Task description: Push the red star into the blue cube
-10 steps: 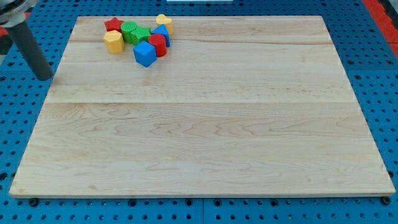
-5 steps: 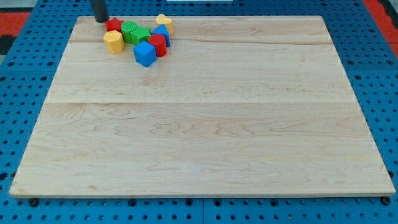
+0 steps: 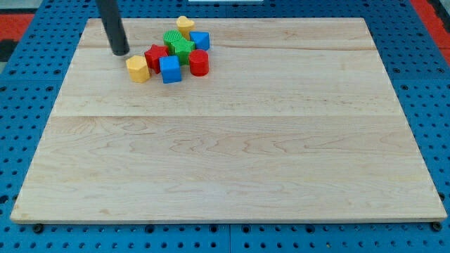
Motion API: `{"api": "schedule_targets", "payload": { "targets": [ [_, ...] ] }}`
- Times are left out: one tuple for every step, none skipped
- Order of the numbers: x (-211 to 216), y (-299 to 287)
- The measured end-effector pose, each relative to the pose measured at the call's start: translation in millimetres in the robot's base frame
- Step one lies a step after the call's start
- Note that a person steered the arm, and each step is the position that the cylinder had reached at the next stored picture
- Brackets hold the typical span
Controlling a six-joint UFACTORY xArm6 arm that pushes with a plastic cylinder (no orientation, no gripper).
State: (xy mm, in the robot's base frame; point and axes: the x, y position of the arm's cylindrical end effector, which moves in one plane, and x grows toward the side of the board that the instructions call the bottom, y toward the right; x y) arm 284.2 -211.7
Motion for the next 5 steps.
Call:
{"api": "schedule_targets", "payload": {
  "targets": [
    [37,-8],
    [66,16],
    [84,17],
    [138,16],
    [143,42]
  ]
}}
